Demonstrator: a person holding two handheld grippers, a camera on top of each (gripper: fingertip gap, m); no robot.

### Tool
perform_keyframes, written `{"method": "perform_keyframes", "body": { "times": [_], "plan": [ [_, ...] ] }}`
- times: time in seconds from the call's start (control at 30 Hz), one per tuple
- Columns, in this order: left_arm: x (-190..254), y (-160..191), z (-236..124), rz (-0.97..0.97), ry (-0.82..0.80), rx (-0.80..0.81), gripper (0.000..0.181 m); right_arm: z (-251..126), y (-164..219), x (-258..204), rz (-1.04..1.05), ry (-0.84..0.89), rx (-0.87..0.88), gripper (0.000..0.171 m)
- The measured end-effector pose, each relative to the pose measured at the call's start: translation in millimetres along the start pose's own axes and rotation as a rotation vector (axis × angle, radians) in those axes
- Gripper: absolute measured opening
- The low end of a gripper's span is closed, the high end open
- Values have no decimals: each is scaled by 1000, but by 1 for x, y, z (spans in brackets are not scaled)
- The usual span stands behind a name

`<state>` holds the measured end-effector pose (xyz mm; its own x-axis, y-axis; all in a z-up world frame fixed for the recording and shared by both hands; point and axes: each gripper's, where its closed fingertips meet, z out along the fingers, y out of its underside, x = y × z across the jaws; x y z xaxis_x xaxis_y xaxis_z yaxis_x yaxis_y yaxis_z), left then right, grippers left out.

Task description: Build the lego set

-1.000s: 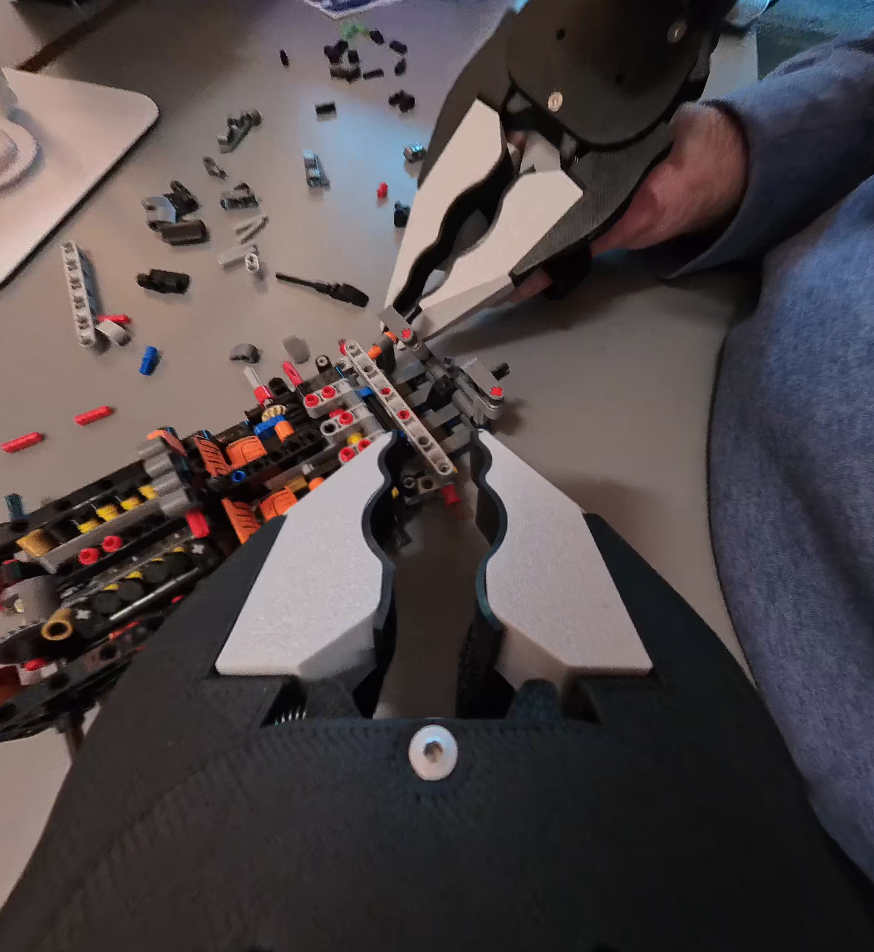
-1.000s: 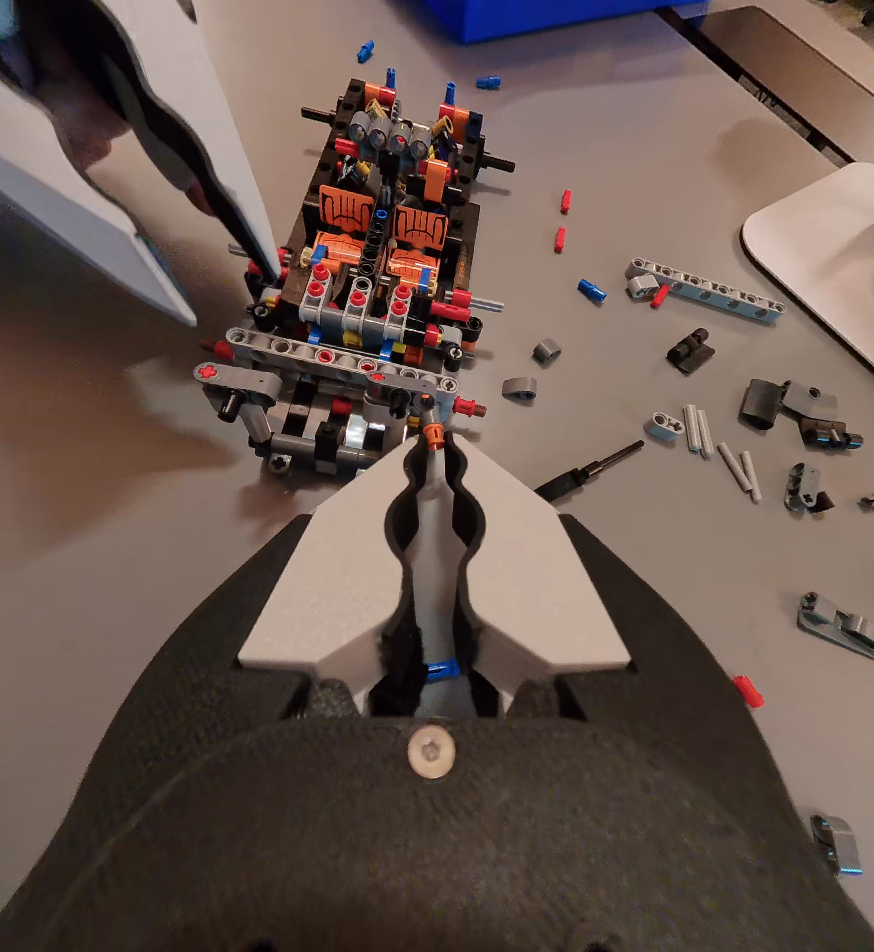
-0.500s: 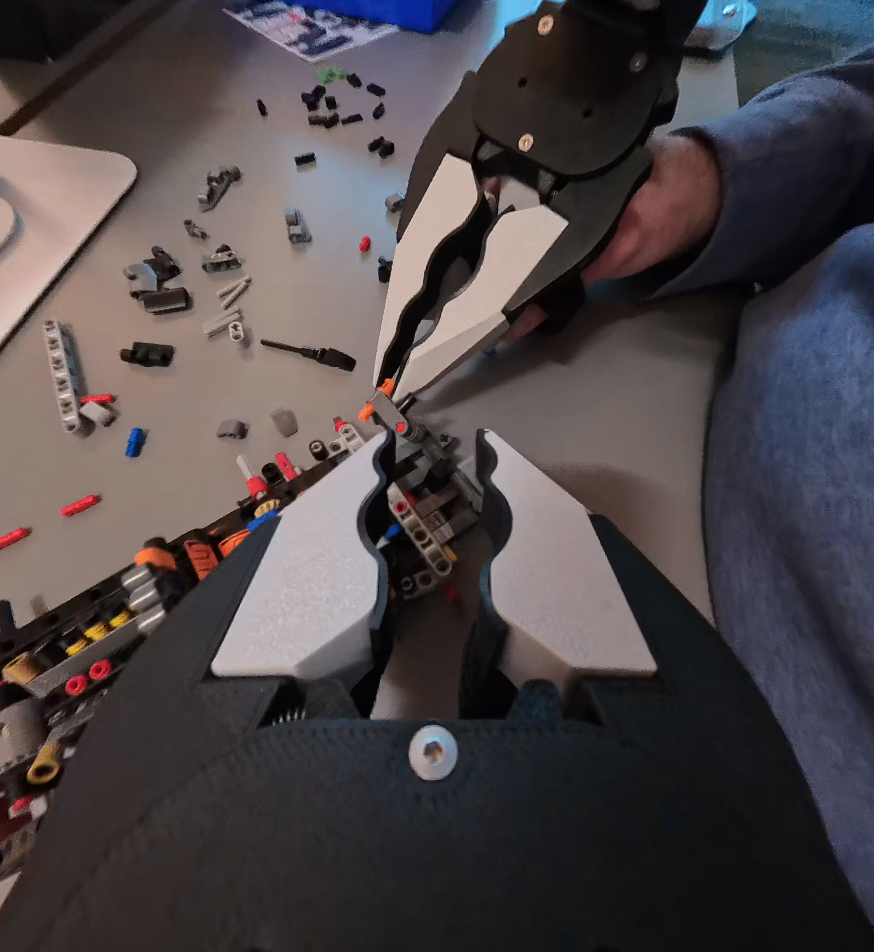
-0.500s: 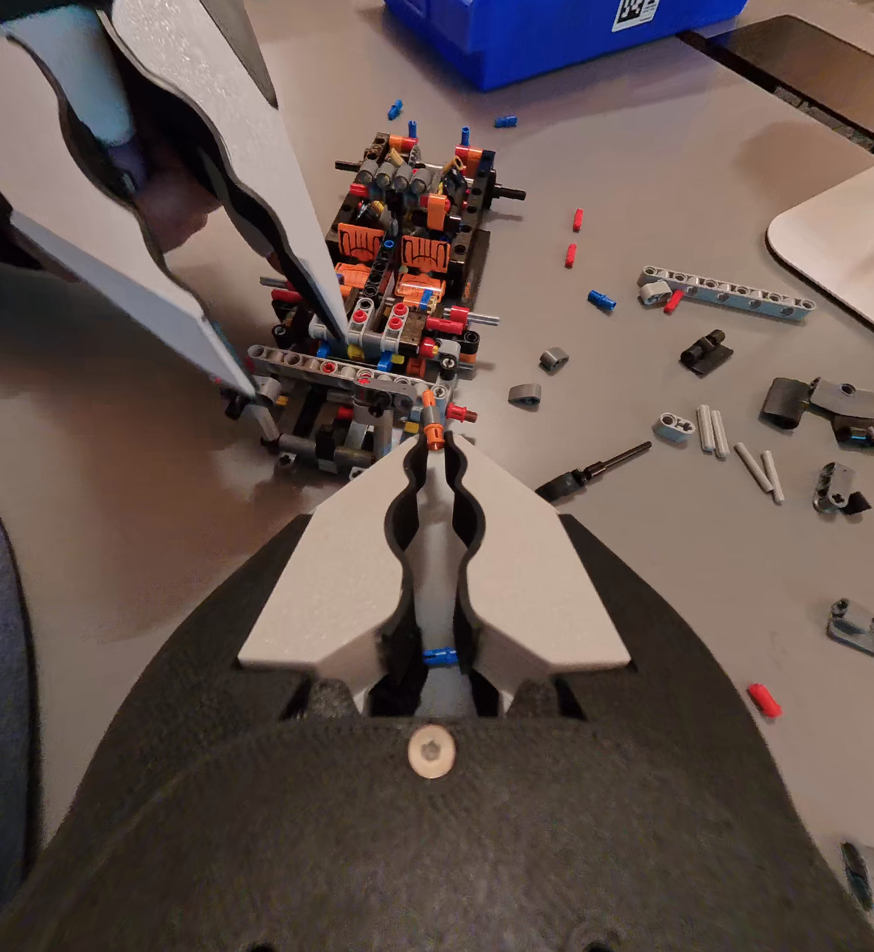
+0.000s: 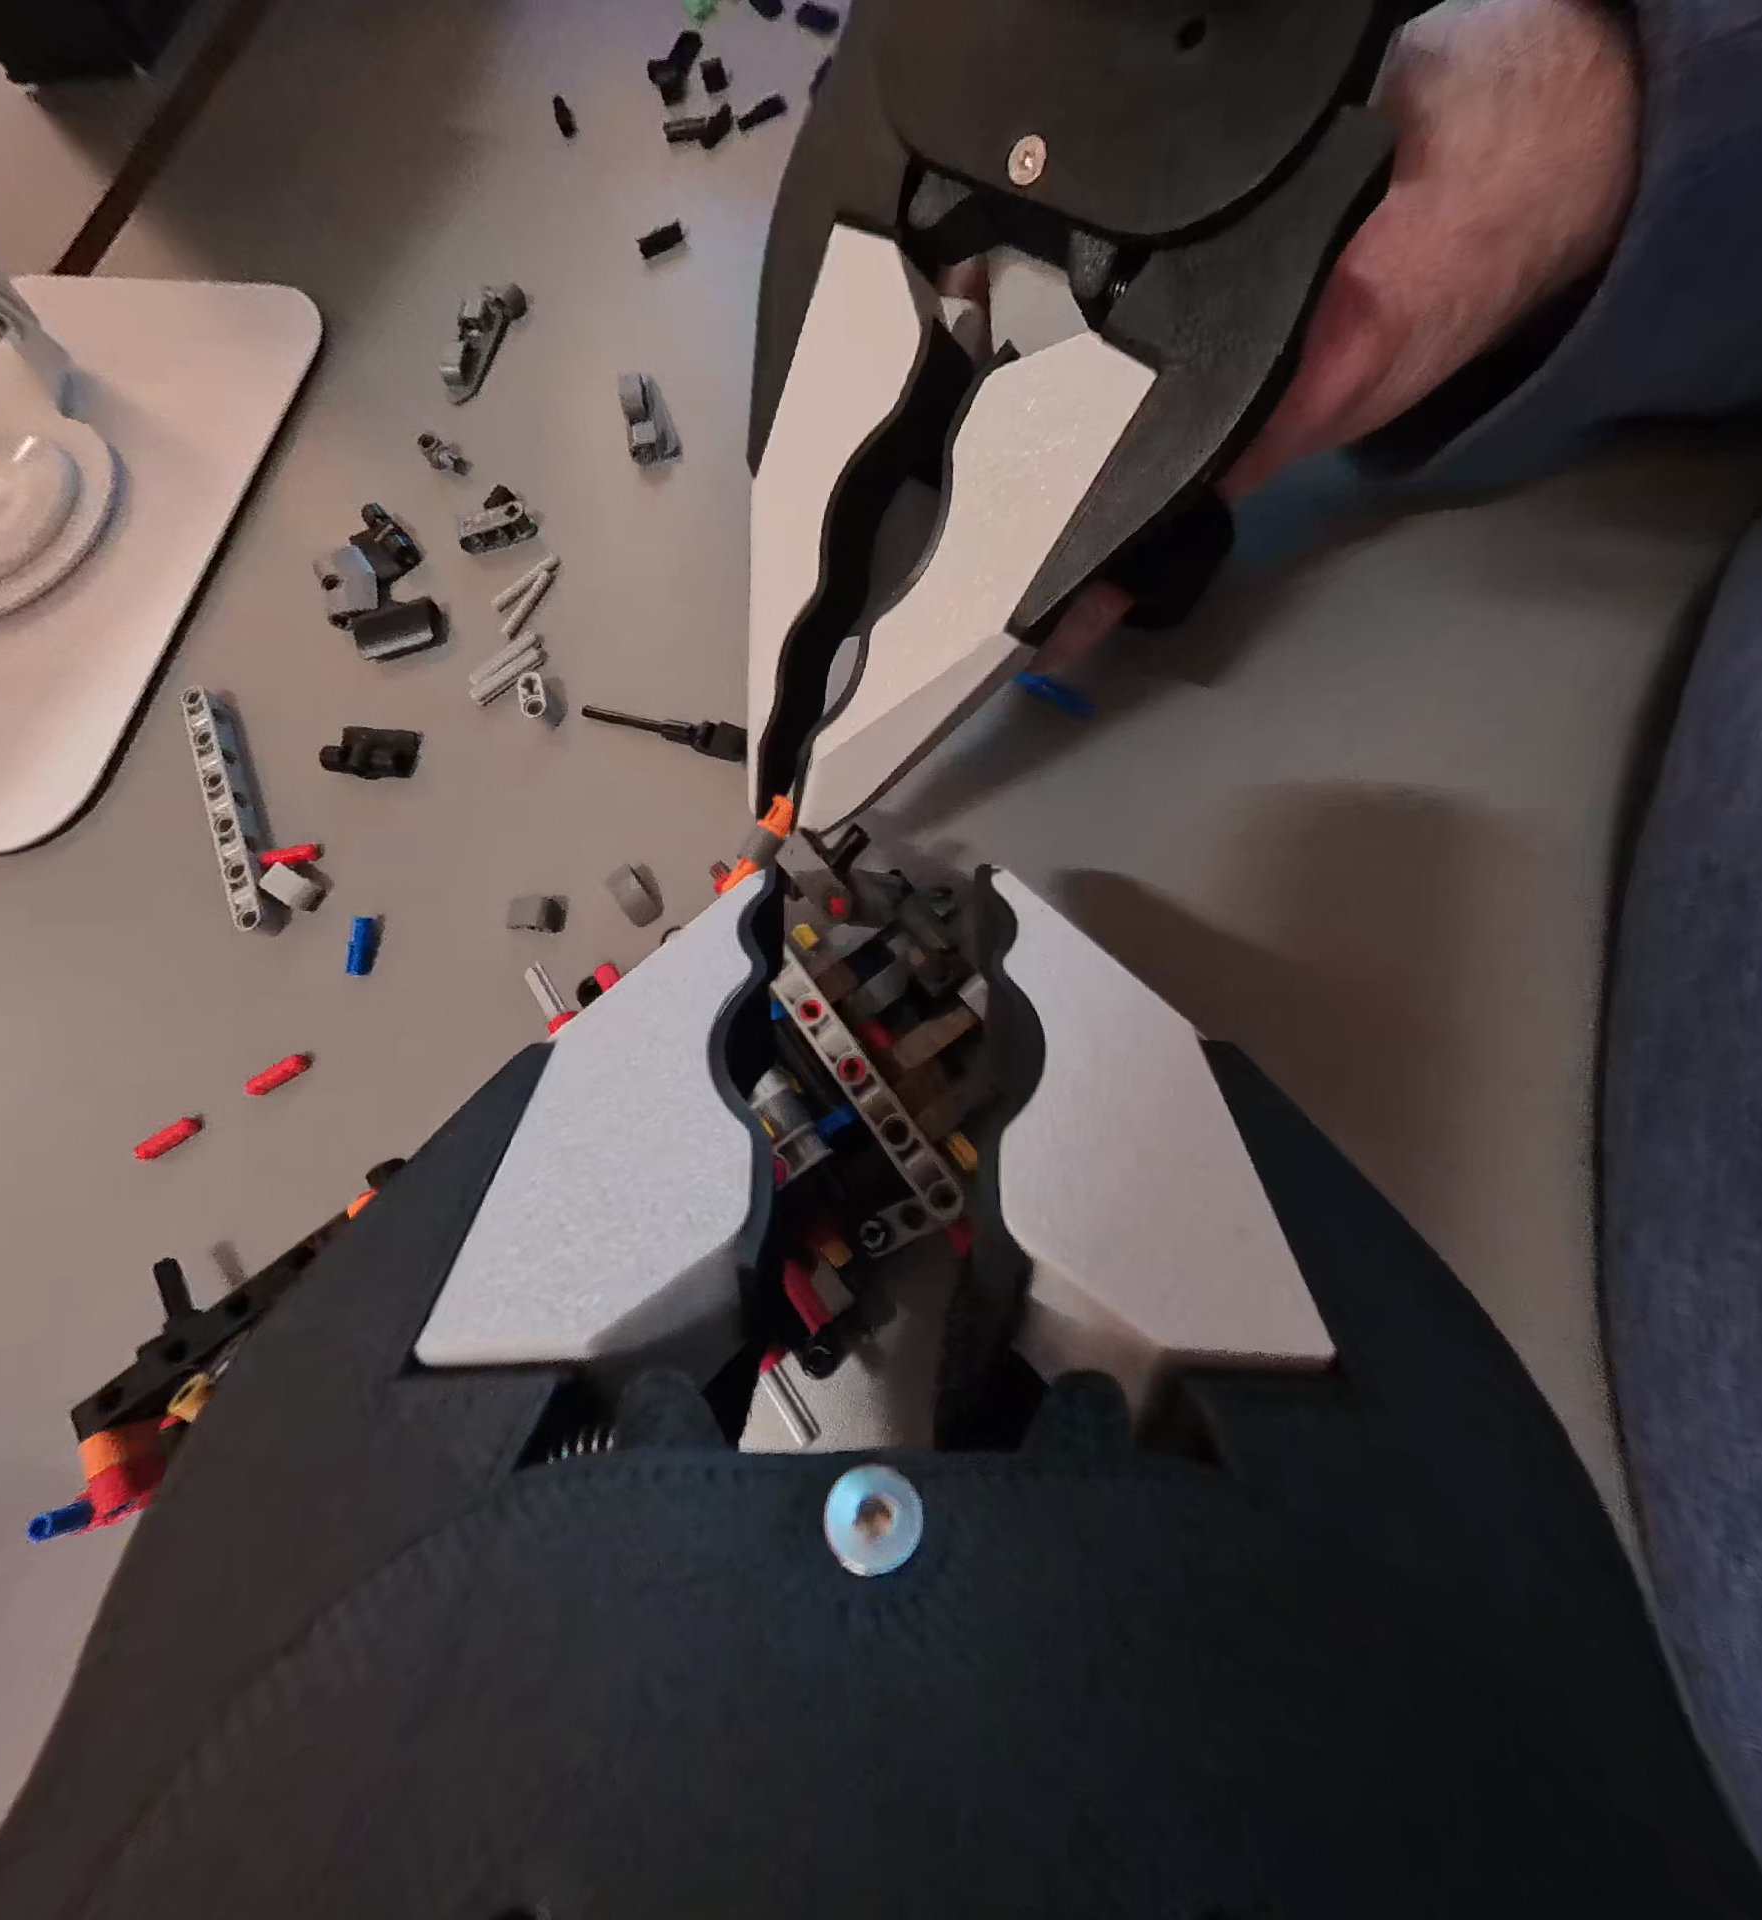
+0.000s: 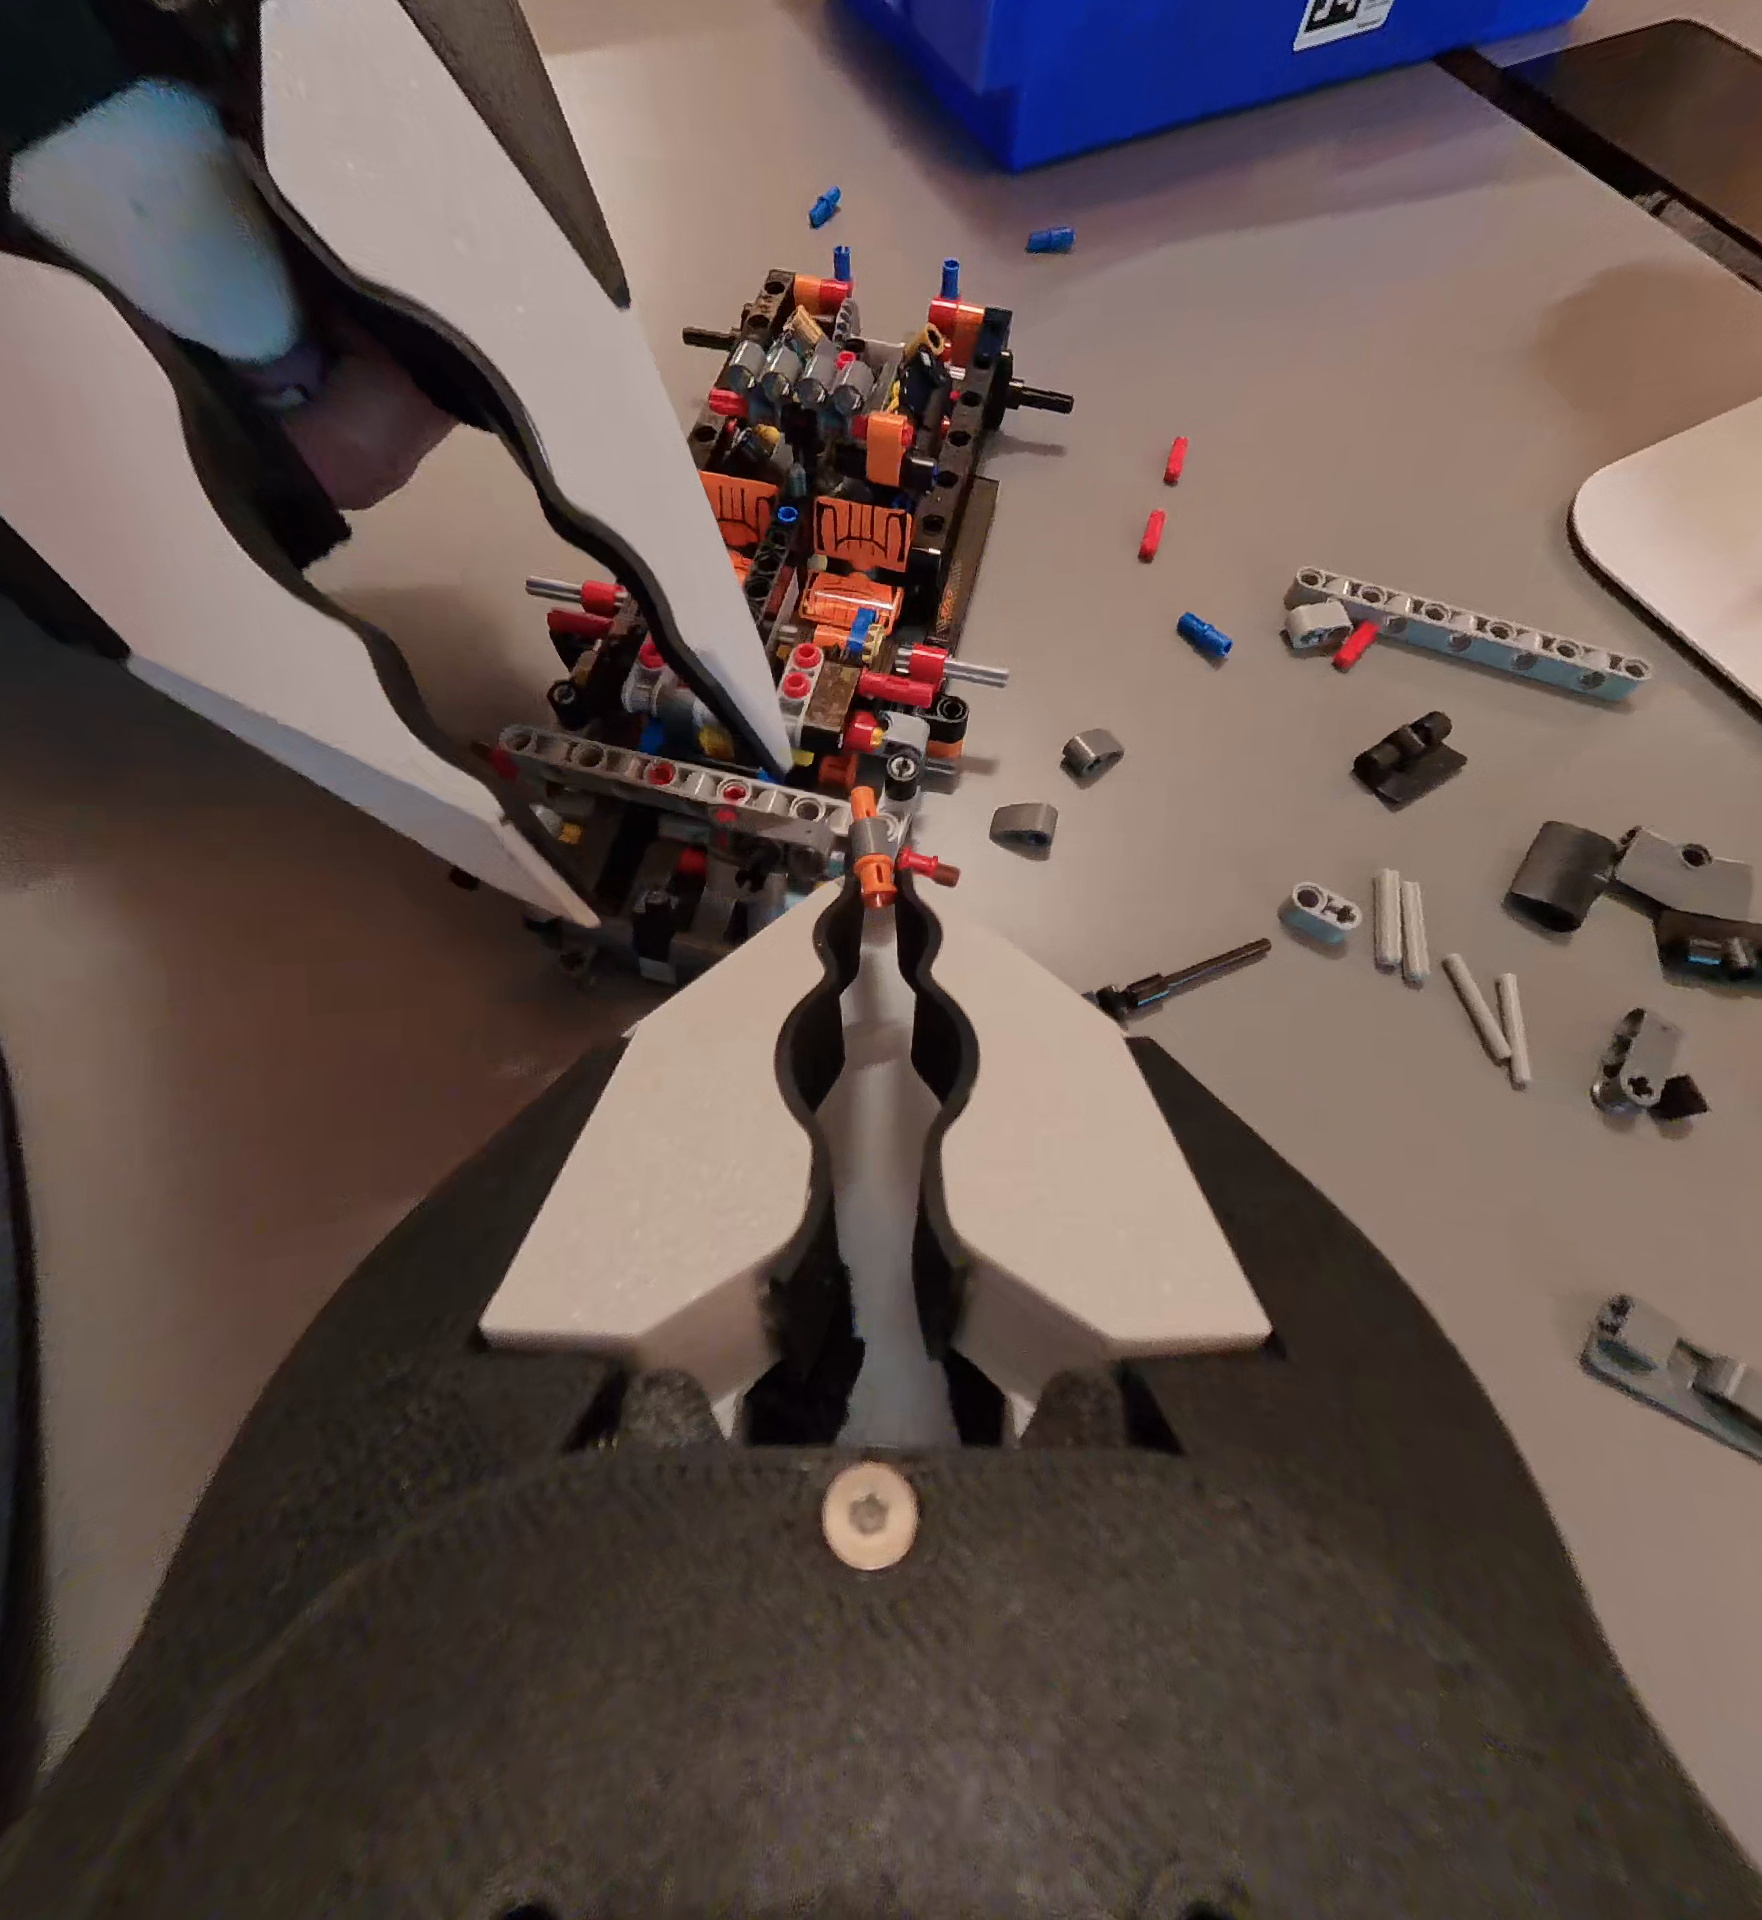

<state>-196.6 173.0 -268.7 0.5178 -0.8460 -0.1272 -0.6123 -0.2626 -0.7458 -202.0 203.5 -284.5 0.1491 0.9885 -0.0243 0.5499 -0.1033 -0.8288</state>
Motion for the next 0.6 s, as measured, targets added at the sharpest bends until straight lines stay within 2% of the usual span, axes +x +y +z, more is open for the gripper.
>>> {"method": "perform_keyframes", "body": {
  "times": [0.2,0.33,0.6],
  "plan": [
    [-1,5,11,3,-47,-99,31,3,1,1,-26,-55,-49,4],
    [1,0,11,1,-34,-101,27,7,6,1,-55,-67,-76,4],
    [21,-10,17,114,-22,-119,23,5,8,1,-57,-112,-78,4]
  ]
}}
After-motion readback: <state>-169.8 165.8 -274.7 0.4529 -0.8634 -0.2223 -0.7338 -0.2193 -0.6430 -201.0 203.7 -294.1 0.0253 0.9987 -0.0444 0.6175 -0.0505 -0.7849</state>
